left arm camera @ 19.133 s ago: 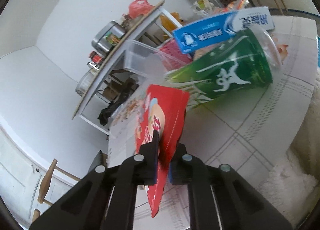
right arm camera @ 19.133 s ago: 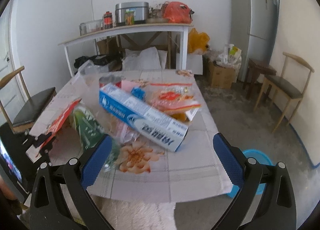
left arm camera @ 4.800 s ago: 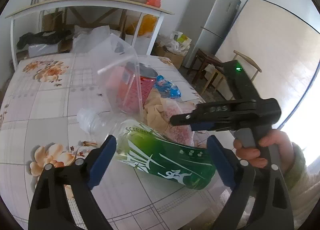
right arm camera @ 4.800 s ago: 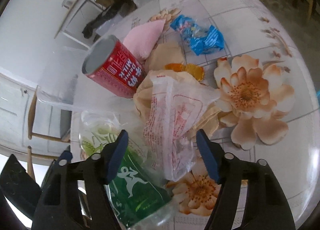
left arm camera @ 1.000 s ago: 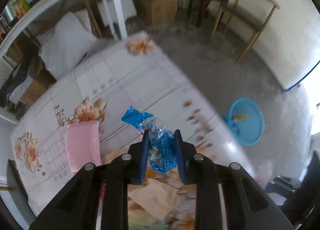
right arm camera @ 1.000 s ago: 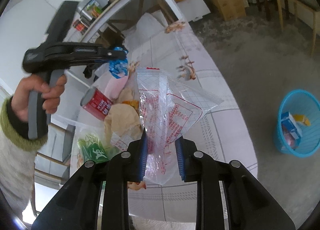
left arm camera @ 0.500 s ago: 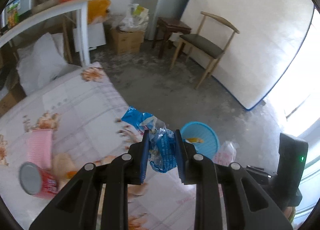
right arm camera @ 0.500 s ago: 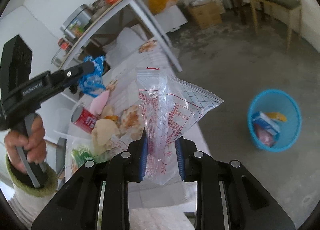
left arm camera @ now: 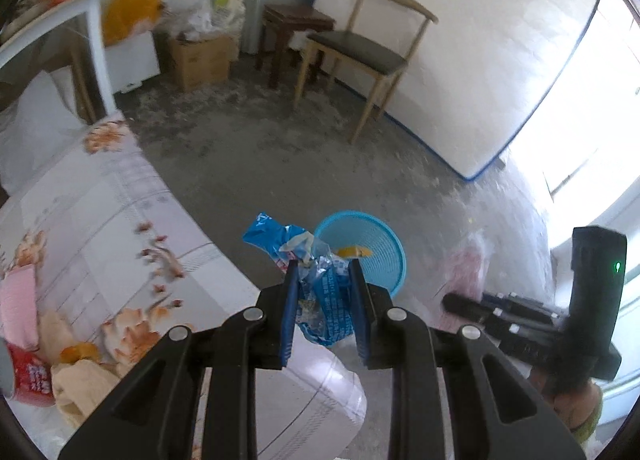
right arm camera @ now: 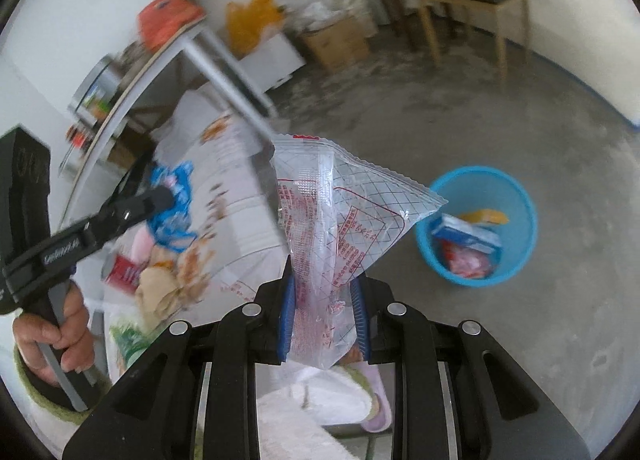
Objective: Collect trash
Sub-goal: 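Carry the wrapper and clear bag in both grippers over the blue wastebasket, then open both grippers to drop the wrapper and bag into the basket, then move both grippers back over the table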
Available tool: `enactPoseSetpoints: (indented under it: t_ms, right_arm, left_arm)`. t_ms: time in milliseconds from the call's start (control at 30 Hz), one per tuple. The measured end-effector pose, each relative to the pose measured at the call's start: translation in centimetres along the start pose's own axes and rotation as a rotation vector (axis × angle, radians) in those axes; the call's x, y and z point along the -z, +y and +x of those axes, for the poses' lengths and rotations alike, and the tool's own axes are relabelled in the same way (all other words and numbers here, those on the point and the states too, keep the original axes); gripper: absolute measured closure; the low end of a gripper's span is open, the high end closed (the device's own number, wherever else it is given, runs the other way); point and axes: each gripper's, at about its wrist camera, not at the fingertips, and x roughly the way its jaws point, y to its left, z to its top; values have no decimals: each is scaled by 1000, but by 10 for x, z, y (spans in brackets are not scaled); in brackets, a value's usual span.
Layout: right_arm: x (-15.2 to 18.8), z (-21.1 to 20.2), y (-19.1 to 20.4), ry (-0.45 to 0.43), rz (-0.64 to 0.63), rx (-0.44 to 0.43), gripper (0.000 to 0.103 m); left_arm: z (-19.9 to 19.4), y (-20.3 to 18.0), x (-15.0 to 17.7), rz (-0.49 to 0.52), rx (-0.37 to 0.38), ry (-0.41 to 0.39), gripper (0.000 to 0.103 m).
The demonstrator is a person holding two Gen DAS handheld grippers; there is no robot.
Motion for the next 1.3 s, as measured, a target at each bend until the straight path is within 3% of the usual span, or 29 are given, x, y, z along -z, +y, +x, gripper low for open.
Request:
enactPoseSetpoints:
  t_ms: [267, 600, 700, 767, 833, 900, 1033, 1167, 1300]
  right_arm:
    - [-10, 7, -81, -37, 186, 50, 79]
    - [-24, 109, -165, 122, 352, 67, 78]
    - [-34, 143, -187, 148, 397, 57, 72]
    - [-33, 163, -200, 166, 424, 67, 61]
    - [-29, 182, -216, 180, 467, 101, 46]
    - [-22, 192, -231, 181, 511, 148, 45]
    - [-9, 188, -240, 168, 564, 140, 42]
    - [-7, 170, -229, 140, 521, 153, 42]
    - [-5, 125, -208, 61, 459, 125, 36]
  left_arm:
    - [76, -30, -32, 47, 45, 186, 80]
    - [217, -71, -47, 34, 83, 450, 79]
    - [251, -83, -50, 32, 105, 502, 77]
    - [270, -86, -49, 3, 125, 540, 64]
    - [282, -86, -49, -28, 133, 552, 54]
    - [290, -87, -49, -44, 127, 550, 49]
    - [285, -85, -48, -55, 159, 541, 46]
    - [258, -81, -53, -59, 164, 494, 45]
    - [208, -83, -58, -57, 180, 392, 45]
